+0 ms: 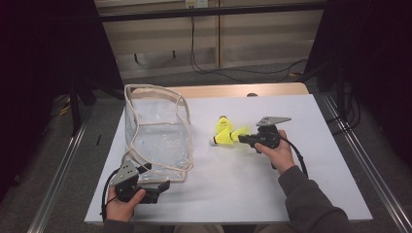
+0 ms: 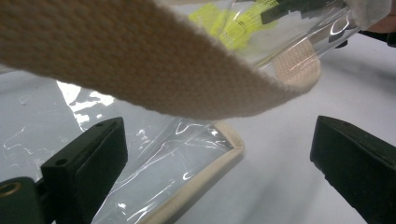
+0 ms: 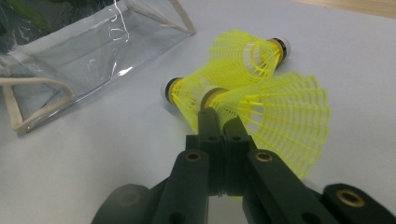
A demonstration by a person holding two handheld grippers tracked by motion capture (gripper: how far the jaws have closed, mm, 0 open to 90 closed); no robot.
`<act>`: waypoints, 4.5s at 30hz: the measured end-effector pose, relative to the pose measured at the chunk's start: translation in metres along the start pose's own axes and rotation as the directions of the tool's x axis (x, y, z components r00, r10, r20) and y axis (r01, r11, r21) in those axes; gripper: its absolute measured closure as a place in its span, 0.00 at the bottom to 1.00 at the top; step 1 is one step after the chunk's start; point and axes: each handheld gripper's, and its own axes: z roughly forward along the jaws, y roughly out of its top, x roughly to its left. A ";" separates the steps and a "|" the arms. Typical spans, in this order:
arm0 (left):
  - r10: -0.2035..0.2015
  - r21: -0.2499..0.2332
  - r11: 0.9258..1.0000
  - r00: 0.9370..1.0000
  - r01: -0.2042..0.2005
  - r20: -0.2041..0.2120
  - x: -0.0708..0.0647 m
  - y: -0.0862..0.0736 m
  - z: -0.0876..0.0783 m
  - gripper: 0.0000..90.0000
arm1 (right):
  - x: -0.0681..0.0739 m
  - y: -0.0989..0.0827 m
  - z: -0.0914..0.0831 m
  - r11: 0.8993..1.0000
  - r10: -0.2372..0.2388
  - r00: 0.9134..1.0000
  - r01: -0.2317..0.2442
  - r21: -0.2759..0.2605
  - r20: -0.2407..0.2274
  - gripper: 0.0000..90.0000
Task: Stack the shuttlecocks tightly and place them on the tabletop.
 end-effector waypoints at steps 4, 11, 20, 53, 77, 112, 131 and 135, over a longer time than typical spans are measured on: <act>0.001 0.001 1.000 1.000 -0.001 -0.001 0.000 0.000 0.000 0.04 | 0.001 -0.001 0.002 1.000 -0.002 1.000 0.002 0.005 -0.003 0.99; 0.001 0.001 1.000 1.000 -0.001 -0.001 0.000 0.000 0.000 0.04 | 0.002 -0.001 0.003 1.000 -0.002 1.000 0.002 0.006 -0.005 0.99; 0.000 0.001 1.000 1.000 0.000 -0.001 0.000 0.000 0.000 0.04 | 0.003 -0.002 0.005 1.000 -0.005 1.000 0.005 0.010 -0.004 0.99; 0.001 0.001 1.000 1.000 -0.001 -0.001 0.000 0.000 0.000 0.04 | 0.008 -0.004 0.010 1.000 -0.003 0.999 0.003 0.010 -0.034 0.99; 0.001 0.000 1.000 1.000 -0.001 0.000 0.000 0.000 0.000 0.04 | 0.013 -0.008 0.017 1.000 0.008 0.999 -0.007 0.009 -0.045 0.99; -0.003 -0.005 1.000 1.000 0.003 0.000 0.000 0.000 0.000 0.04 | 0.012 -0.012 0.022 0.999 0.043 0.998 -0.043 0.014 -0.040 0.92; -0.002 -0.002 1.000 1.000 0.002 0.000 0.000 0.000 0.000 0.04 | 0.012 -0.013 0.023 0.999 0.032 0.999 -0.032 0.029 -0.020 0.81; -0.002 -0.002 1.000 1.000 0.002 -0.001 0.000 0.000 0.000 0.04 | 0.012 -0.013 0.022 0.999 0.028 0.999 -0.027 0.028 -0.016 0.78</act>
